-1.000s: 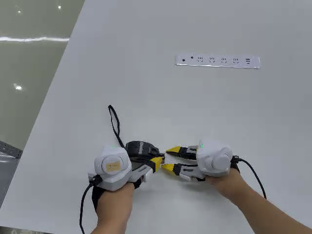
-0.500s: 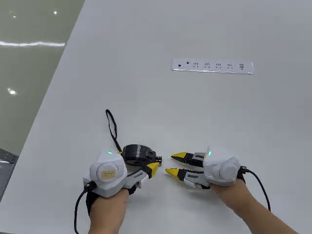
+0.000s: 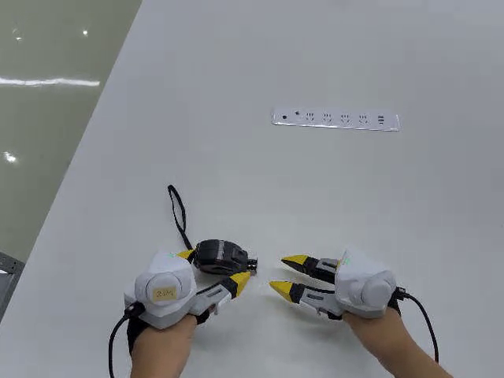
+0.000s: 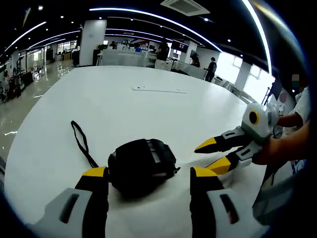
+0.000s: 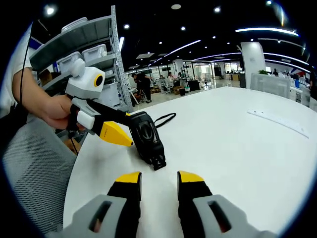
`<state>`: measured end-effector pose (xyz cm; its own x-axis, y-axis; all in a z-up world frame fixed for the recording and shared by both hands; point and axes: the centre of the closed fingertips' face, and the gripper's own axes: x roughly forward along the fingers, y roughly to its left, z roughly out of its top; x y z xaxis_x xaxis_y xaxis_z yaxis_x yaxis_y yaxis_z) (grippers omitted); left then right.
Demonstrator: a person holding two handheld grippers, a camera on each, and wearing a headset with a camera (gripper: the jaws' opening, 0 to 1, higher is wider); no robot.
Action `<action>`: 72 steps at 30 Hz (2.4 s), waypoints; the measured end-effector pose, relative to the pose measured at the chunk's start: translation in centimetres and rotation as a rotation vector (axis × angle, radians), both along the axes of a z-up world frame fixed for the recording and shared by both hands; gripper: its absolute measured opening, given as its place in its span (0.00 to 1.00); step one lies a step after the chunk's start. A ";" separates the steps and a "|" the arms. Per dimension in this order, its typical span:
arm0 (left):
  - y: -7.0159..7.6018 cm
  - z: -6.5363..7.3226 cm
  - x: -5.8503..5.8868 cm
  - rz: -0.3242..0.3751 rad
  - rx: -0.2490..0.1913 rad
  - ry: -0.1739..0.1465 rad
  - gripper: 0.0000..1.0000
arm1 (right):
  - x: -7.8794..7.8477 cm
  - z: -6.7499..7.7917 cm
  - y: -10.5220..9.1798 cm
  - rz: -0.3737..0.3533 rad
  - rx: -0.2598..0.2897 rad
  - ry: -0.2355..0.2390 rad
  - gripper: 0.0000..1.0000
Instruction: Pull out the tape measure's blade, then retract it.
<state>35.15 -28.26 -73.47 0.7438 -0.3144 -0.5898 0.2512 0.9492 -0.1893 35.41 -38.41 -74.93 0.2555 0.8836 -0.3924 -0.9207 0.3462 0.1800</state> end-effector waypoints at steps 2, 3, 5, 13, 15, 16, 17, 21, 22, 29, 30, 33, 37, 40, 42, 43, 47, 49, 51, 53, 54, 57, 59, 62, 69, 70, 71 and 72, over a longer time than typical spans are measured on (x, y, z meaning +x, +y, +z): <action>0.2 0.0 -0.1 0.002 -0.005 -0.003 0.65 | -0.1 0.1 -0.2 -0.010 0.001 0.000 0.28; 0.2 0.1 -0.1 0.001 -0.008 -0.004 0.65 | -0.1 0.2 -0.3 -0.016 0.003 0.000 0.28; 0.4 0.3 -0.2 -0.003 -0.008 -0.014 0.64 | -0.2 0.3 -0.5 -0.027 0.004 -0.003 0.28; 0.6 1.0 -0.5 -0.018 -0.024 -0.036 0.64 | -0.5 0.9 -1.1 -0.069 0.013 0.005 0.31; 0.6 1.1 -0.7 -0.028 -0.015 -0.039 0.64 | -0.6 1.1 -1.3 -0.075 0.011 0.002 0.31; 0.5 1.2 -0.7 -0.032 -0.017 -0.042 0.64 | -0.7 1.2 -1.4 -0.077 0.009 0.002 0.31; 0.5 1.3 -0.8 -0.036 -0.018 -0.045 0.64 | -0.7 1.2 -1.4 -0.080 0.006 0.001 0.31; 0.6 1.6 -1.1 -0.049 -0.017 -0.050 0.64 | -0.9 1.4 -1.8 -0.092 -0.001 0.001 0.32; 0.6 1.6 -1.2 -0.053 -0.015 -0.049 0.64 | -0.9 1.4 -1.9 -0.095 -0.004 0.001 0.33; 1.0 1.7 -2.1 -0.082 -0.008 -0.051 0.65 | -1.4 1.8 -2.6 -0.113 -0.012 0.000 0.35; 1.0 1.7 -2.2 -0.084 -0.009 -0.050 0.65 | -1.5 1.8 -2.7 -0.114 -0.015 -0.002 0.35; 1.0 1.8 -2.6 -0.099 -0.004 -0.048 0.65 | -1.8 1.9 -2.9 -0.119 -0.020 -0.007 0.35; 1.1 1.8 -3.1 -0.111 -0.002 -0.048 0.65 | -2.0 2.0 -3.2 -0.128 -0.025 -0.008 0.36; 1.3 1.9 -3.5 -0.118 -0.007 -0.046 0.65 | -2.2 1.9 -3.6 -0.136 -0.037 -0.011 0.36; 1.5 1.7 -3.7 -0.121 -0.010 -0.045 0.66 | -2.3 1.9 -3.9 -0.140 -0.042 -0.013 0.37; 1.5 1.7 -3.9 -0.122 -0.012 -0.043 0.66 | -2.5 2.1 -4.0 -0.143 -0.039 -0.011 0.37; 2.0 1.7 -4.3 -0.121 -0.006 -0.040 0.65 | -2.7 2.3 -4.3 -0.151 -0.040 -0.015 0.38; 2.2 1.6 -4.6 -0.124 -0.002 -0.037 0.66 | -2.8 2.5 -4.6 -0.157 -0.038 -0.018 0.38; 2.4 1.7 -4.9 -0.127 0.000 -0.037 0.66 | -2.8 2.6 -4.9 -0.165 -0.036 -0.017 0.39; 2.5 1.5 -5.2 -0.127 -0.010 -0.028 0.66 | -3.0 2.7 -5.1 -0.170 -0.043 -0.019 0.39; 2.6 1.5 -5.3 -0.125 -0.013 -0.029 0.67 | -3.1 2.7 -5.2 -0.171 -0.045 -0.020 0.39; 3.0 1.4 -5.6 -0.121 -0.007 -0.028 0.67 | -3.5 2.6 -5.5 -0.171 -0.053 -0.019 0.40; 3.2 1.5 -5.8 -0.126 -0.002 -0.029 0.67 | -3.7 2.7 -5.8 -0.174 -0.059 -0.021 0.41; 3.5 1.8 -6.0 -0.128 -0.005 -0.031 0.68 | -3.8 2.9 -6.2 -0.181 -0.058 -0.023 0.42; 3.9 1.9 -6.6 -0.156 -0.003 -0.025 0.69 | -4.2 3.5 -7.1 -0.197 -0.063 -0.031 0.44; 4.0 2.0 -6.8 -0.159 -0.002 -0.027 0.69 | -4.2 3.6 -7.3 -0.201 -0.065 -0.030 0.45; 4.0 2.1 -6.9 -0.160 -0.002 -0.027 0.69 | -4.3 3.6 -7.4 -0.203 -0.065 -0.029 0.45; 4.1 2.1 -7.0 -0.160 -0.003 -0.028 0.69 | -4.3 3.7 -7.5 -0.206 -0.065 -0.029 0.45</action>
<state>28.11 -24.15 -71.33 0.7002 -0.4315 -0.5688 0.4040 0.8963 -0.1826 31.10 -45.88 -71.25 0.4397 0.7847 -0.4369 -0.8340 0.5373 0.1256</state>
